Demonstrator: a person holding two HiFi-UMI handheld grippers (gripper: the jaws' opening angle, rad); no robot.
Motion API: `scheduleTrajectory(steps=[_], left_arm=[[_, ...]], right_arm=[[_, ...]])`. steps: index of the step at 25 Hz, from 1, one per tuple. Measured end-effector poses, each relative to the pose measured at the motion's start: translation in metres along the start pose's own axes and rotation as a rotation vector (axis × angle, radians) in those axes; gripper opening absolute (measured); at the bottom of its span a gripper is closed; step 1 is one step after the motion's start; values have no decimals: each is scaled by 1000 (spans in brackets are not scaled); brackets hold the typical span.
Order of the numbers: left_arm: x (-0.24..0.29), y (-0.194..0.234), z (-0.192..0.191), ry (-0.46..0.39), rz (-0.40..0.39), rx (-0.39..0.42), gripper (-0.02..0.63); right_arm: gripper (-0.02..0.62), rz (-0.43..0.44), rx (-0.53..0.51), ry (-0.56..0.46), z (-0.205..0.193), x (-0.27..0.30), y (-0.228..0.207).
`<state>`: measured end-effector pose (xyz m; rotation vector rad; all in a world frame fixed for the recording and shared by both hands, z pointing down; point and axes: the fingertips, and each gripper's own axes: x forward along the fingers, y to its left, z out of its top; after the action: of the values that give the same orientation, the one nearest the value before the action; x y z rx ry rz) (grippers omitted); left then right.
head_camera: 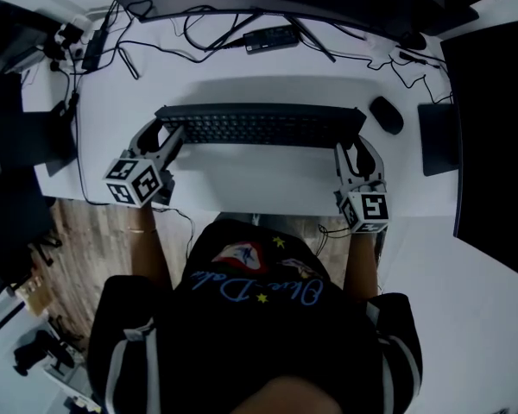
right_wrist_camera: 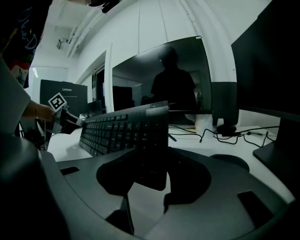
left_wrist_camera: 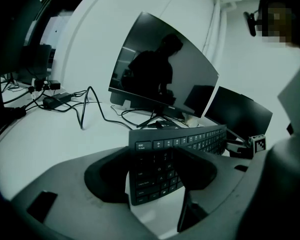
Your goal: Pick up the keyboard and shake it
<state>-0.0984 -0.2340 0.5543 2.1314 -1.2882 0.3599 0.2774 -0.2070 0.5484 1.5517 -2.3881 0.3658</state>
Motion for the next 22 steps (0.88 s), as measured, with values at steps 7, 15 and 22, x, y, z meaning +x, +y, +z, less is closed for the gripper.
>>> scheduleTrajectory(steps=[7, 15, 22], left_arm=[[14, 1, -4, 39, 13, 1, 253], [27, 8, -7, 63, 35, -18, 252], [38, 19, -10, 80, 40, -54, 253]], right_arm=[[143, 15, 93, 94, -23, 13, -10], [143, 37, 156, 187, -42, 26, -13], [143, 52, 187, 231, -50, 34, -11]])
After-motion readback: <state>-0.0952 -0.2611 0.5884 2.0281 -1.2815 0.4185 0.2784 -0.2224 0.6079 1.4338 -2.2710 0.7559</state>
